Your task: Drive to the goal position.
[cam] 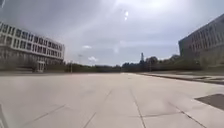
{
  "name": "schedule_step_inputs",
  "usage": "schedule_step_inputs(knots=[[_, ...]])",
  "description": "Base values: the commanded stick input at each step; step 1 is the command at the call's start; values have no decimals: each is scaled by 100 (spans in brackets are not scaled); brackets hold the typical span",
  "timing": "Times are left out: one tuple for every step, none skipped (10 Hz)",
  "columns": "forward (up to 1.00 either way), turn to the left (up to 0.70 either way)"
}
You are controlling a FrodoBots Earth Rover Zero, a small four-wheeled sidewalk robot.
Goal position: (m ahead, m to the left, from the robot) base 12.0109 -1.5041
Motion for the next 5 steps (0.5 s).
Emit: schedule_step_inputs(knots=[[70, 0], [70, 0], [70, 0], [70, 0], [70, 0]])
